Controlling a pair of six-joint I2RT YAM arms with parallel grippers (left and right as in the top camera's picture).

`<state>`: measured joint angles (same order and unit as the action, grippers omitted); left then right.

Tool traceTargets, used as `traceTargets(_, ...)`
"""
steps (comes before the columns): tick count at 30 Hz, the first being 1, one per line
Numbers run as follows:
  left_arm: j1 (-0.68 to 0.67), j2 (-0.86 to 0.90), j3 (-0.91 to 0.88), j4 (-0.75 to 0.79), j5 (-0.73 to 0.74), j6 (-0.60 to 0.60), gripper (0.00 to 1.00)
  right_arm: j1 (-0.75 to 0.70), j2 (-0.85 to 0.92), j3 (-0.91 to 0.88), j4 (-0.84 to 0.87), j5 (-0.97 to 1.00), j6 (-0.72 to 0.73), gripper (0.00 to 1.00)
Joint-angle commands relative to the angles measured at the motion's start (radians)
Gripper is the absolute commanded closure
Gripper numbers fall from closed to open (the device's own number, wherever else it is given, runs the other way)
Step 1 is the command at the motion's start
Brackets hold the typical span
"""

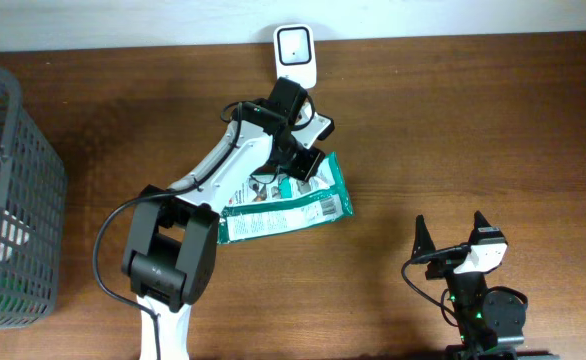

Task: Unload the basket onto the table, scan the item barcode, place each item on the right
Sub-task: 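Lift the bag out with the left gripper and place it on the table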

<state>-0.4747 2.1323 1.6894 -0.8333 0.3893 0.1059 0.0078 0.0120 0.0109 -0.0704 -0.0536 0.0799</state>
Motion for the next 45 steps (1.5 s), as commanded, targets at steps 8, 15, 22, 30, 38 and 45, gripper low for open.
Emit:
traceTargets(8,-0.074,0.021,-0.008,0.090,0.040,-0.016,1.00,-0.002,-0.008,-0.005,-0.004,-0.002,0.005,0.02)
traceTargets(15,-0.105,0.034,-0.008,0.135,0.033,-0.016,1.00,-0.002,-0.008,-0.005,-0.004,-0.002,0.006,0.02)
traceTargets(22,-0.090,0.033,-0.005,0.188,0.034,-0.015,0.22,-0.002,-0.008,-0.005,-0.004,-0.002,0.005,0.02)
traceTargets(30,0.003,-0.001,0.171,0.079,0.045,-0.015,0.01,-0.002,-0.008,-0.005,-0.004,-0.002,0.005,0.02)
traceTargets(38,0.169,-0.102,0.430,-0.096,0.041,0.023,0.01,-0.002,-0.008,-0.005,-0.004,-0.002,0.006,0.02)
traceTargets(45,0.350,-0.199,0.617,-0.195,0.041,0.022,0.01,-0.002,-0.008,-0.005,-0.004,-0.003,0.005,0.02)
